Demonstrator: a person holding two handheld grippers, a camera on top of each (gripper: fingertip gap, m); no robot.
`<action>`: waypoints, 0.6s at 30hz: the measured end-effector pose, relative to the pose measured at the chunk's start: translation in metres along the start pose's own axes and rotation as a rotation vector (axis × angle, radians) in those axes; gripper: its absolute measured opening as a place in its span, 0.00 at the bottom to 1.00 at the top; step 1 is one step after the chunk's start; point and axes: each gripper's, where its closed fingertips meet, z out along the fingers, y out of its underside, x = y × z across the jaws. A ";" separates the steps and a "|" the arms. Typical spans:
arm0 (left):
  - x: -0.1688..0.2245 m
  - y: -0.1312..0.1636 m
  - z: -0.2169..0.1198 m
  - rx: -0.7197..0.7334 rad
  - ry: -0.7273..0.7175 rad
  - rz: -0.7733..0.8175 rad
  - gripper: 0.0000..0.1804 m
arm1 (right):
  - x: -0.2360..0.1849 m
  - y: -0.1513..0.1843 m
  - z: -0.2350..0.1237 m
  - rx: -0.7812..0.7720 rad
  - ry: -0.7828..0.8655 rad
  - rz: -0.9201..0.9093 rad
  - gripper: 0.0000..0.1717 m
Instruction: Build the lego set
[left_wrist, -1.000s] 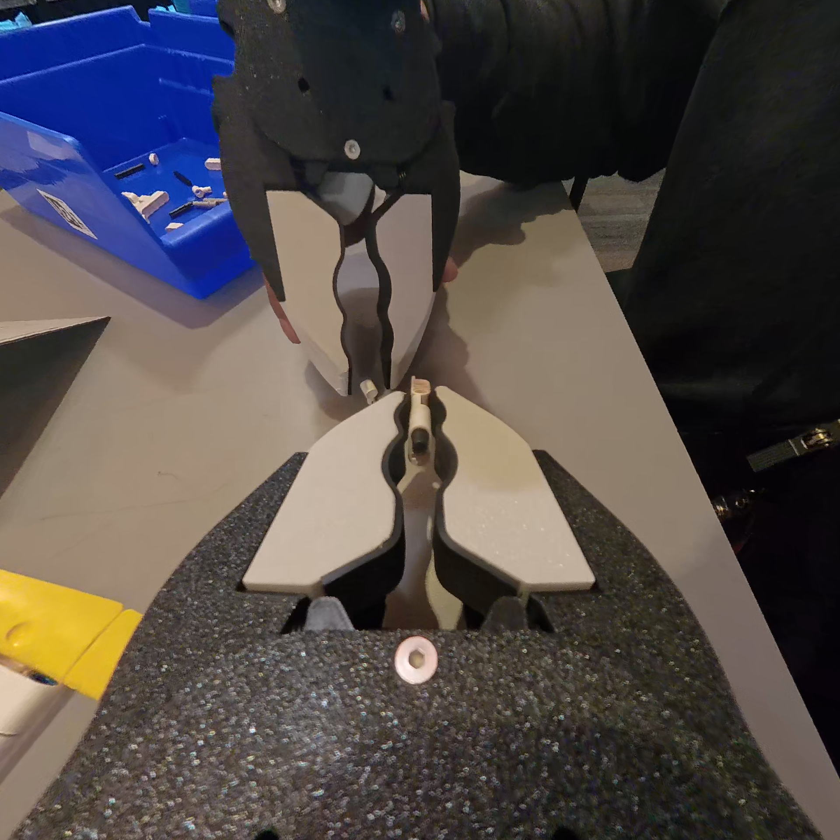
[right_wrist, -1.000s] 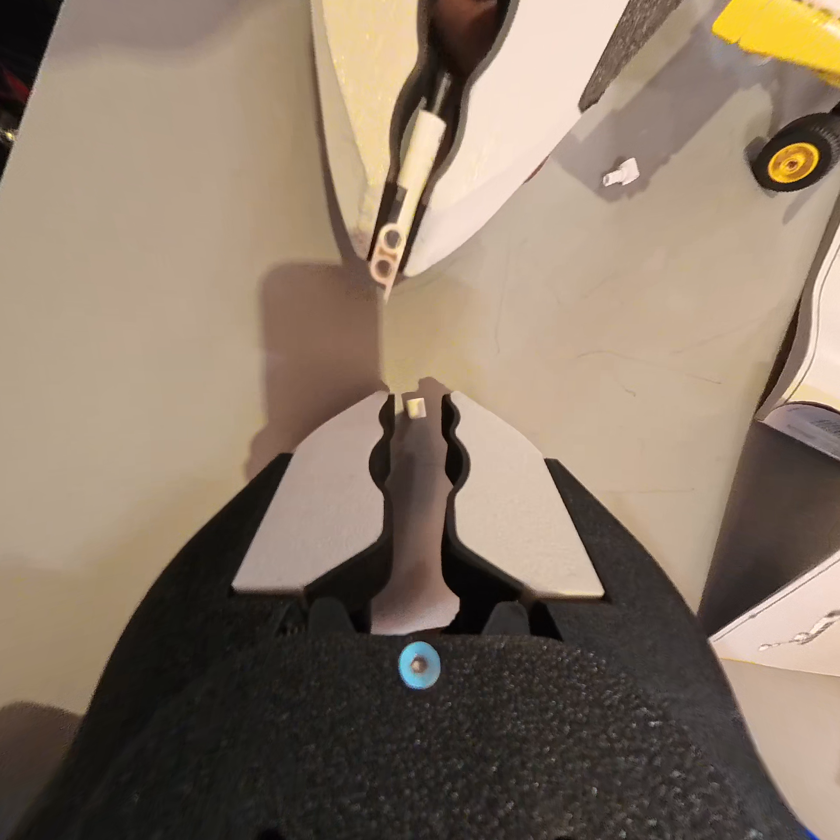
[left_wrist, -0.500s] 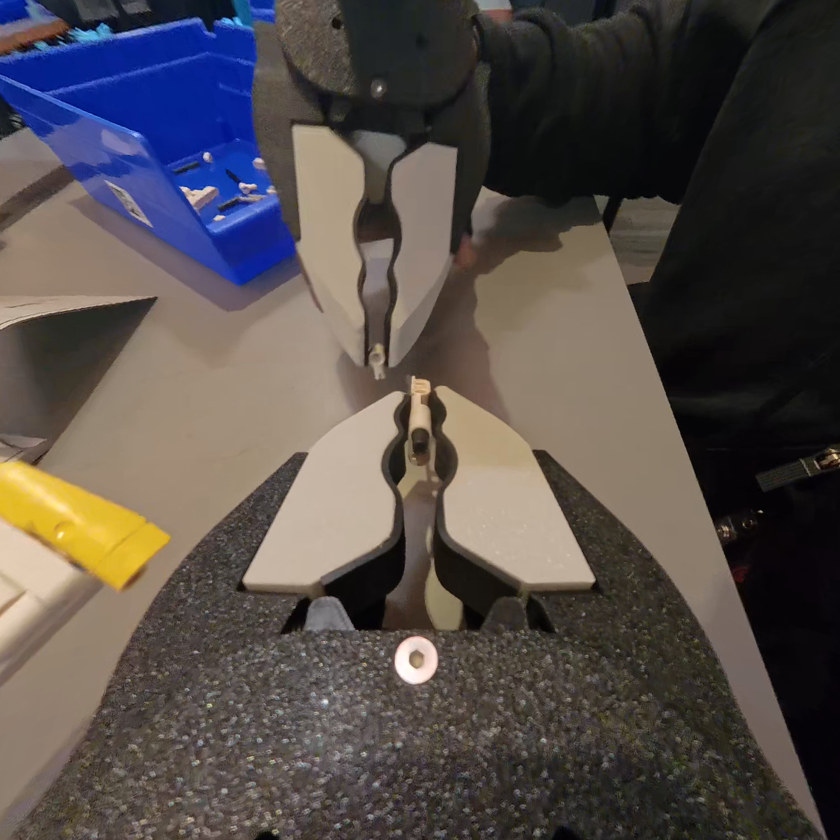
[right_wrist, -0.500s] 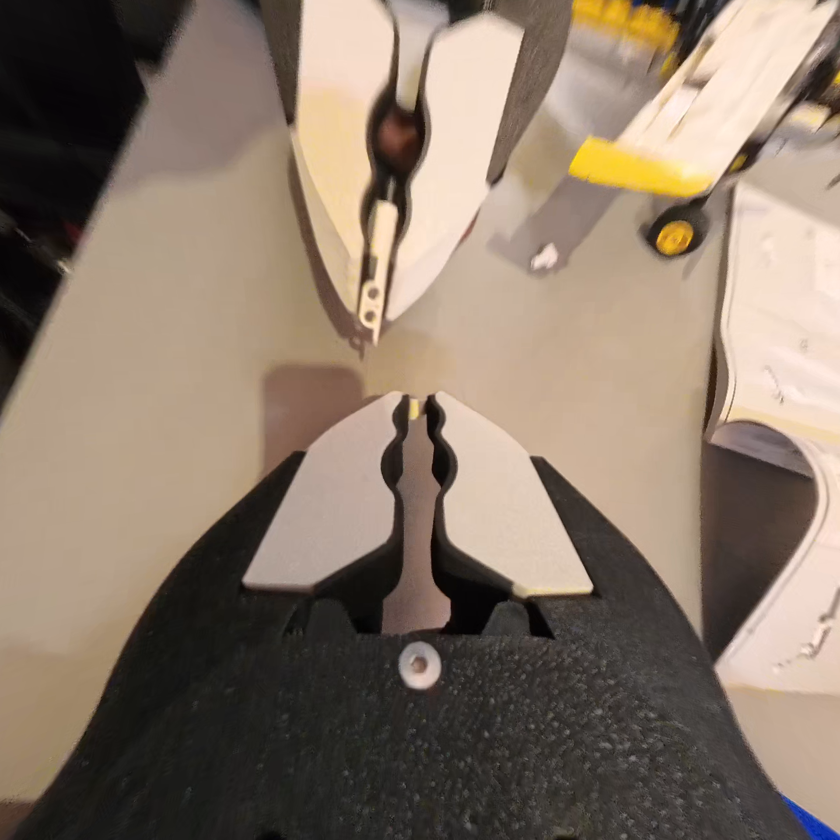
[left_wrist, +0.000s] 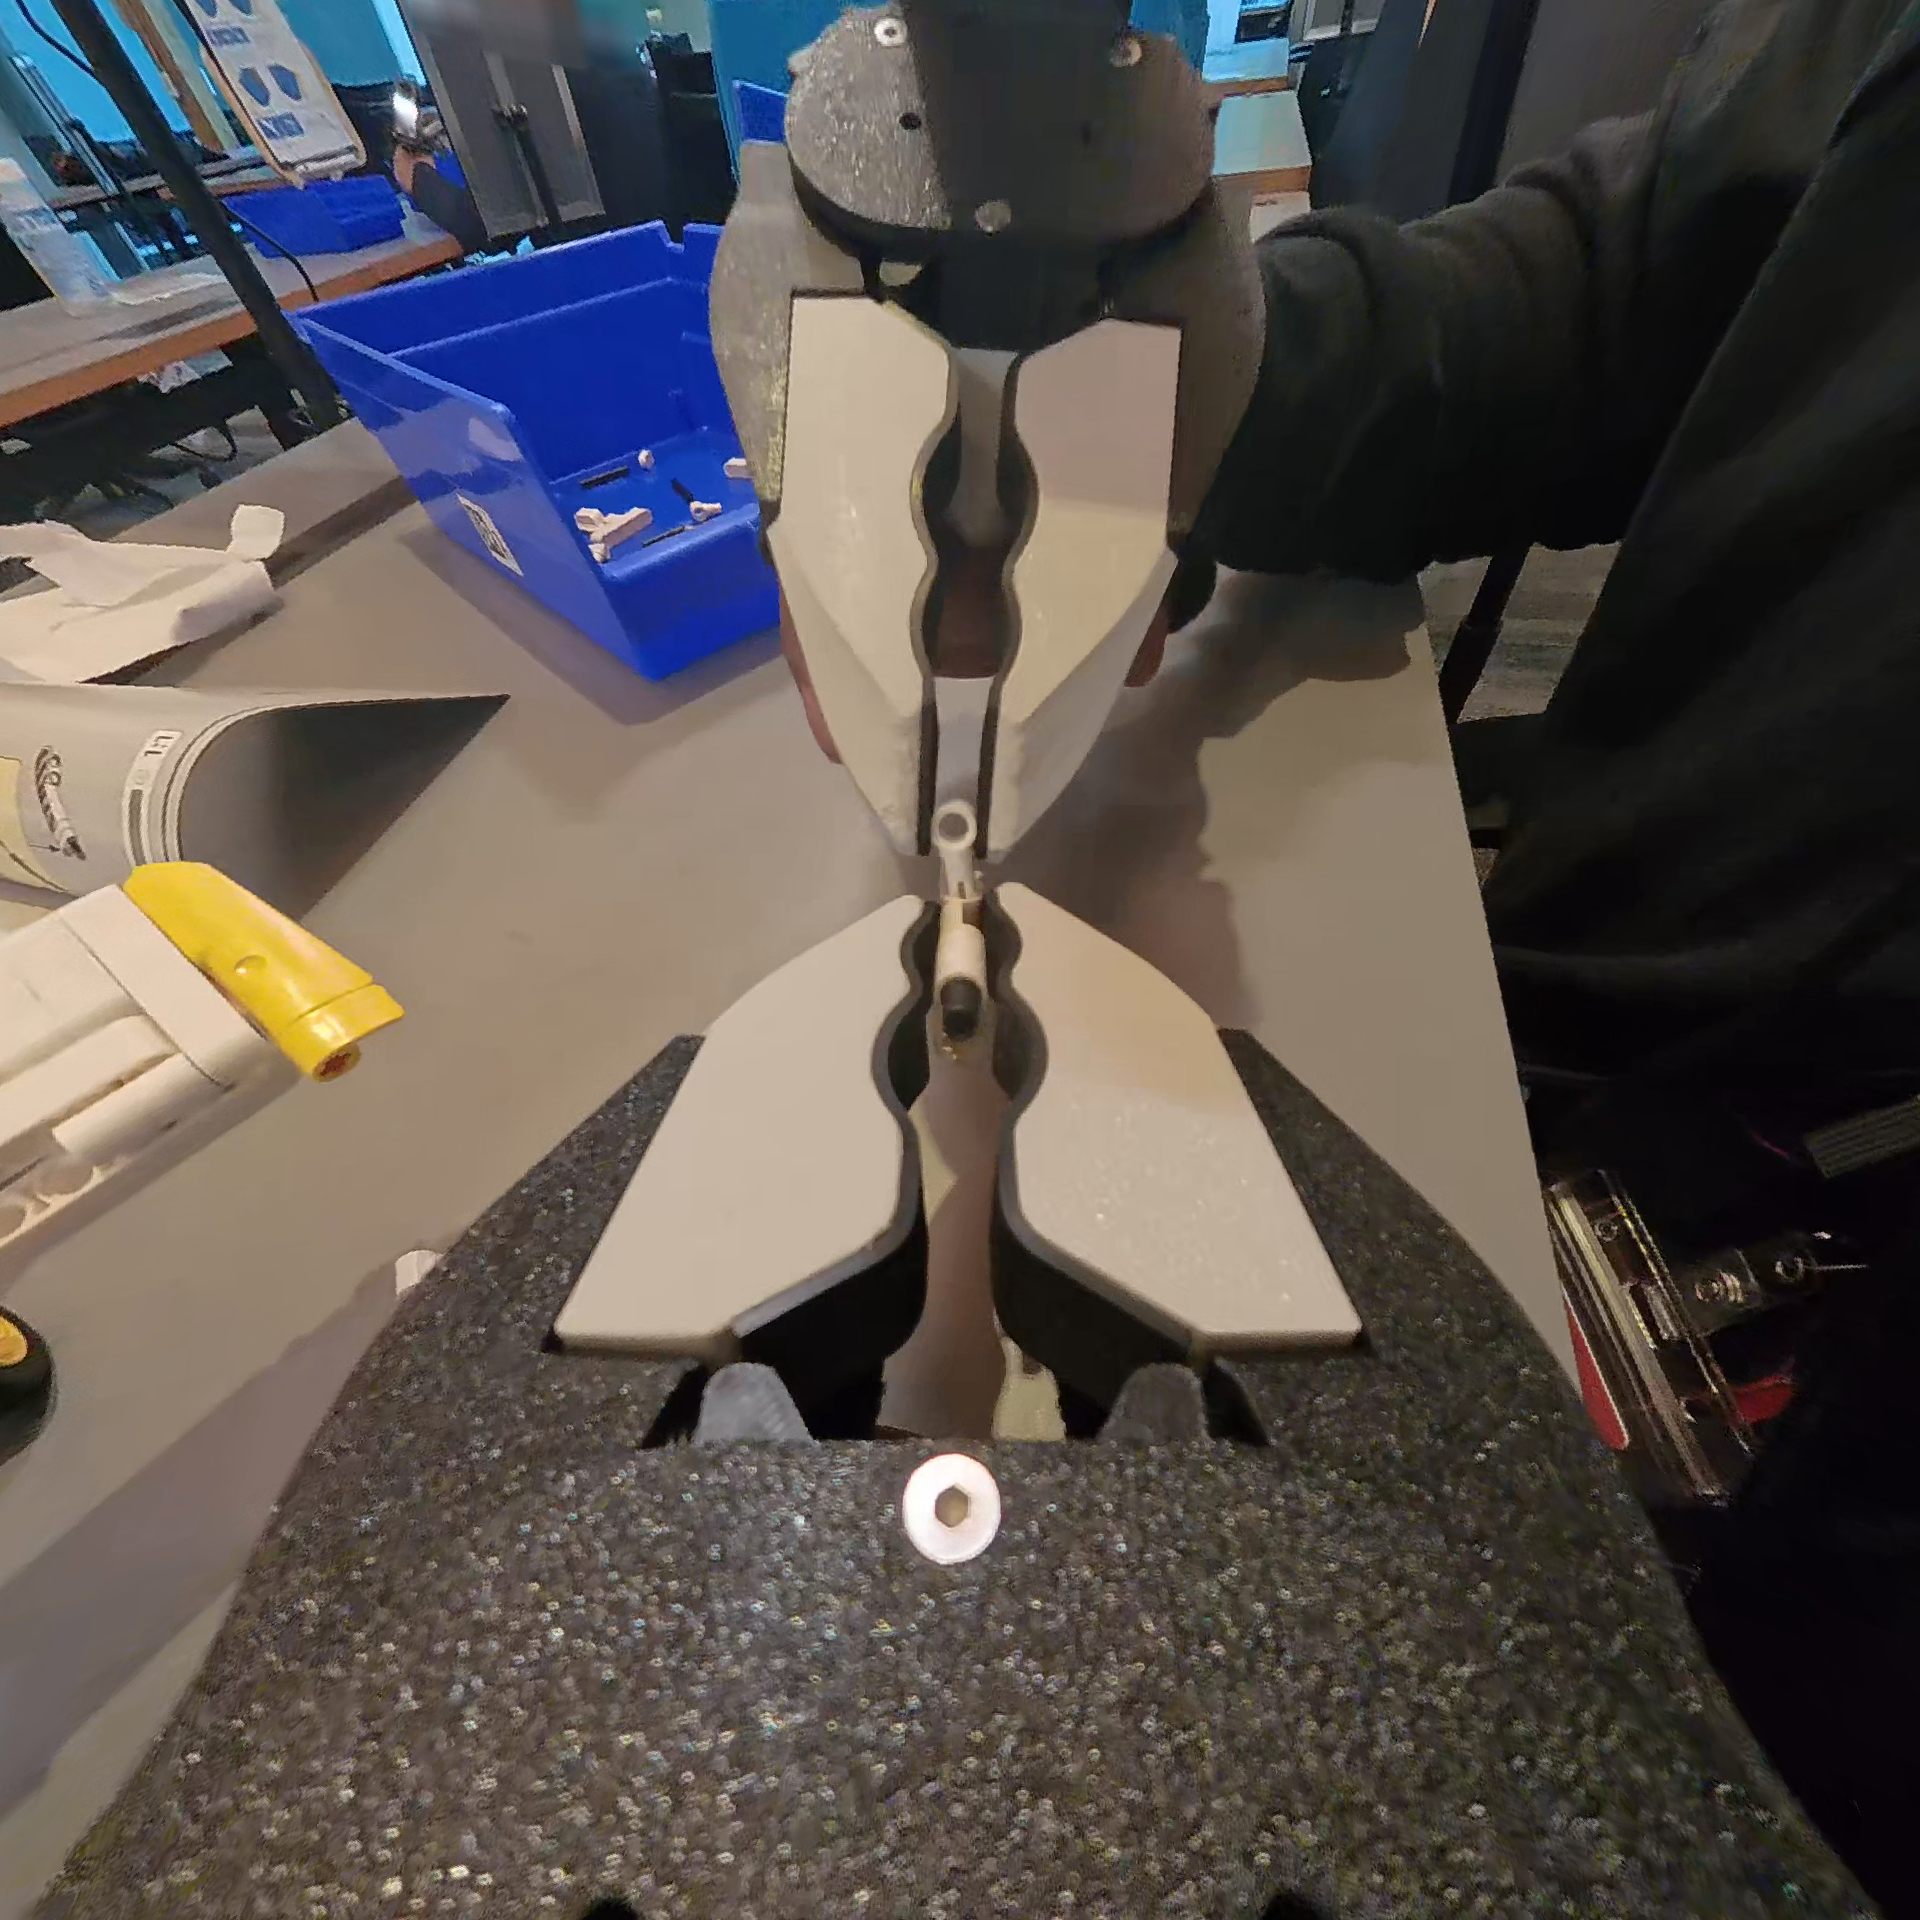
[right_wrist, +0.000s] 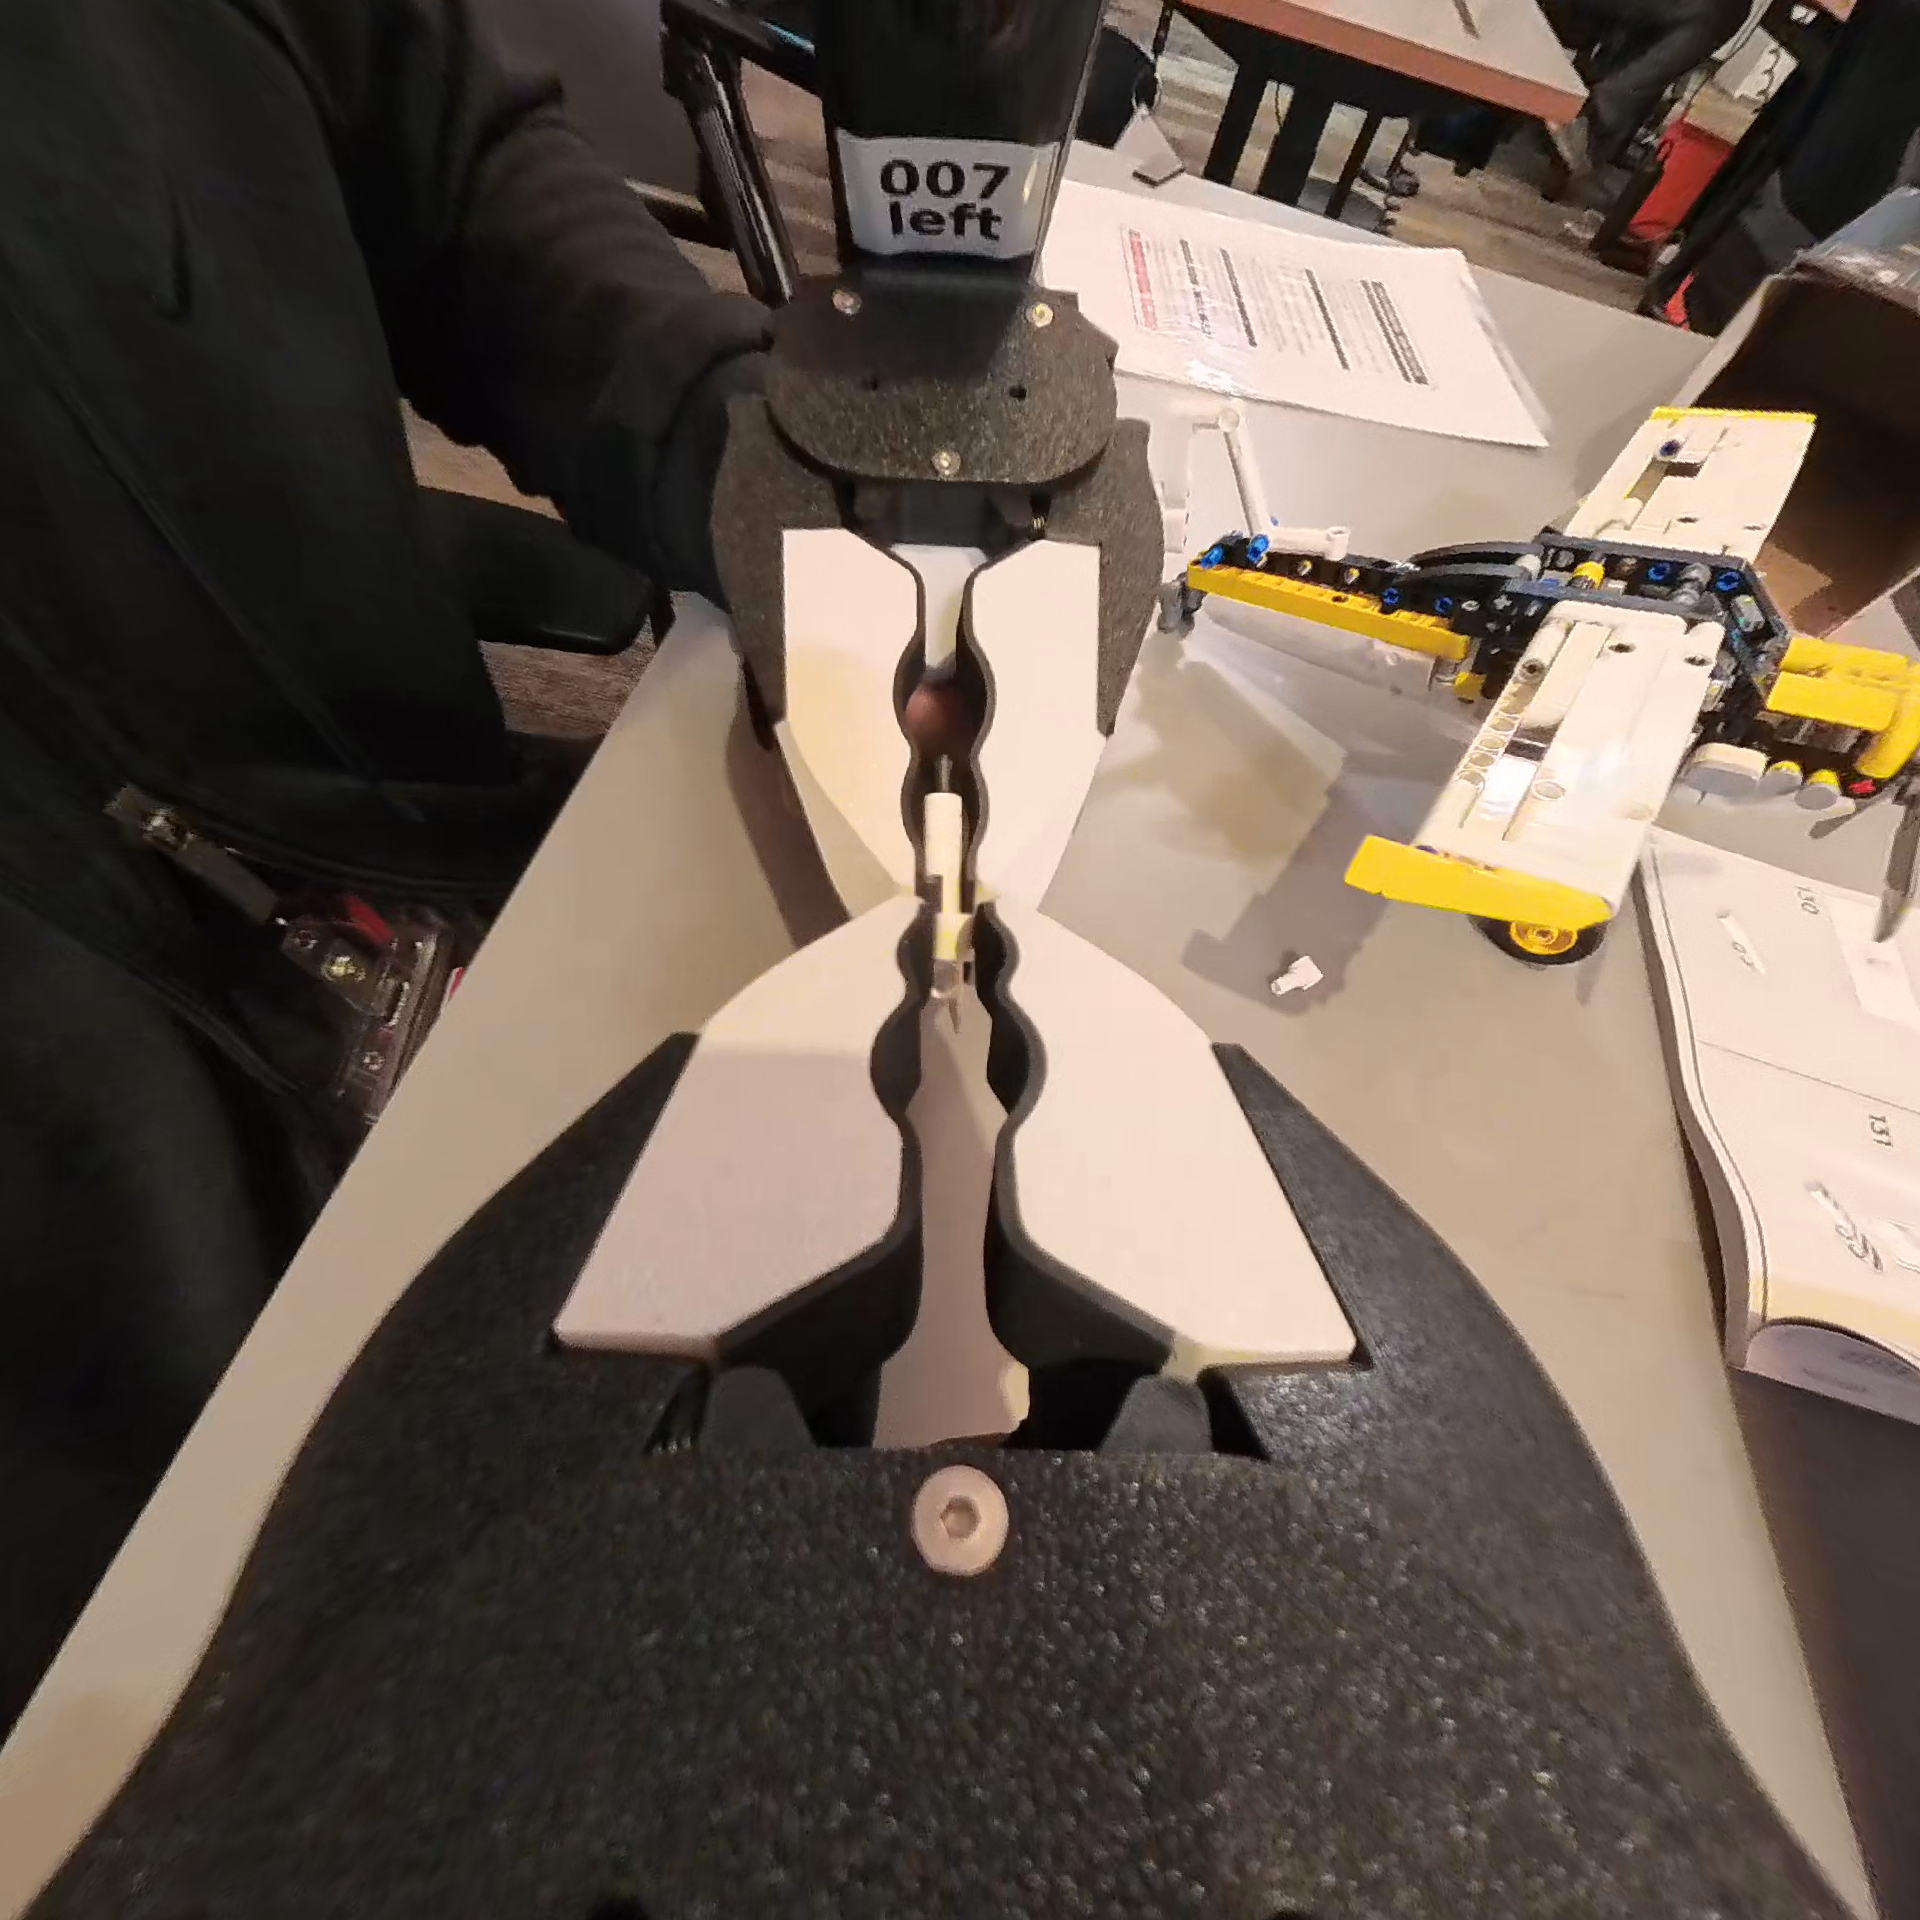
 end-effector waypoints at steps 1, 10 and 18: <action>0.000 0.000 -0.001 0.002 -0.002 0.002 0.04 | 0.000 -0.001 0.000 0.004 -0.001 0.008 0.04; 0.001 0.002 -0.001 -0.016 -0.008 0.022 0.04 | -0.001 0.002 0.003 0.027 0.001 0.015 0.04; -0.001 0.004 0.001 -0.030 -0.015 0.013 0.04 | 0.001 0.005 0.003 0.084 0.066 0.021 0.04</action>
